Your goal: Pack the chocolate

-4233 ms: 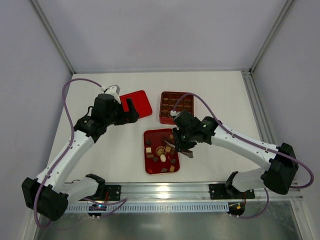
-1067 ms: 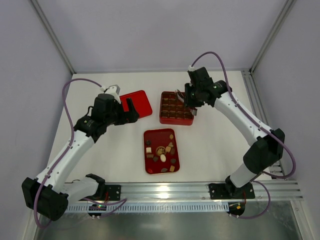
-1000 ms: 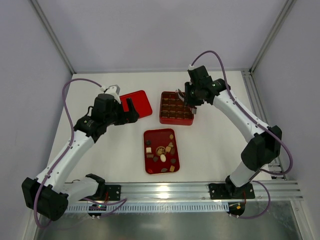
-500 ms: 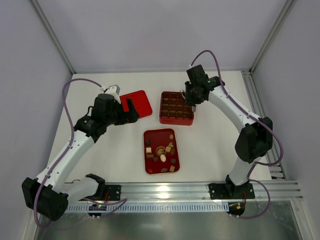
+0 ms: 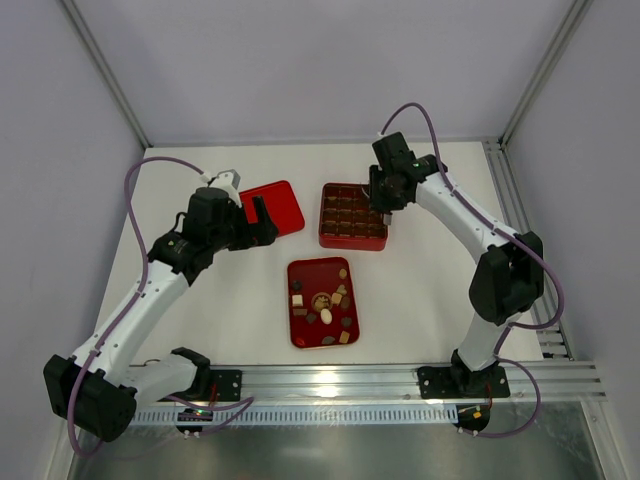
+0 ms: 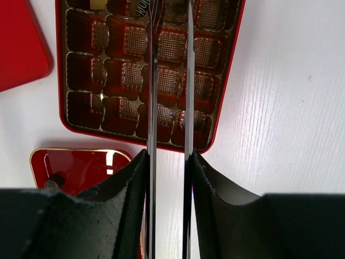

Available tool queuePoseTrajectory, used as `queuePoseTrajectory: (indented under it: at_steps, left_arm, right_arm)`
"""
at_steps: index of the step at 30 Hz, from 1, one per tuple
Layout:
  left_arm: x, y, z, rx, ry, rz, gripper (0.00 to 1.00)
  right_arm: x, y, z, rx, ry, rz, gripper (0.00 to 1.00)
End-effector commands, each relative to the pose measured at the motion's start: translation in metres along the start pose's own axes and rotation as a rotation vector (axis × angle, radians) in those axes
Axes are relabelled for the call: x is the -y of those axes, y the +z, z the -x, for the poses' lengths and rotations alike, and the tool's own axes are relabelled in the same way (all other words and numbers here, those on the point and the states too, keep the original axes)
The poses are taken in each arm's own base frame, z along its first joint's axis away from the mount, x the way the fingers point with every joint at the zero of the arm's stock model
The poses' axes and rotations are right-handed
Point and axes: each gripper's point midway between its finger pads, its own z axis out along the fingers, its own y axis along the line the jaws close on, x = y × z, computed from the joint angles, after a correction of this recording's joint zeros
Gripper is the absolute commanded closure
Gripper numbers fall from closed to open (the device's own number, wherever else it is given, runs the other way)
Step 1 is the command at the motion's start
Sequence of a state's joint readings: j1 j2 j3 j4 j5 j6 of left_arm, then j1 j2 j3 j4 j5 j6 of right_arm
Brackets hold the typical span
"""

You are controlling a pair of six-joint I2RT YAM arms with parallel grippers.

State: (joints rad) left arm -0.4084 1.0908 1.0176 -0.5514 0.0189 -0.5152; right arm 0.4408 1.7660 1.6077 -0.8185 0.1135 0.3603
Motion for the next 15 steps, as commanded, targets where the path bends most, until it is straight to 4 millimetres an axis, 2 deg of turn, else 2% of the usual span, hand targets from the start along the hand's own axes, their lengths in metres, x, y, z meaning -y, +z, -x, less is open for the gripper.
queuePoseTrajectory:
  at_steps: [1,10,15]
  left_arm:
    - [0.001,-0.002,0.005,0.023,0.01,-0.002,0.0]
    - [0.001,-0.002,0.005,0.024,0.01,-0.001,0.0]
    - [0.001,-0.002,0.006,0.027,0.012,-0.002,0.0]
  right_arm:
    - [-0.001,-0.003,0.013,0.052,-0.005,0.012,0.61]
    - [-0.006,-0.013,0.019,0.067,-0.004,0.036,0.57]
    - [-0.013,-0.042,0.018,0.095,-0.006,0.087,0.58]
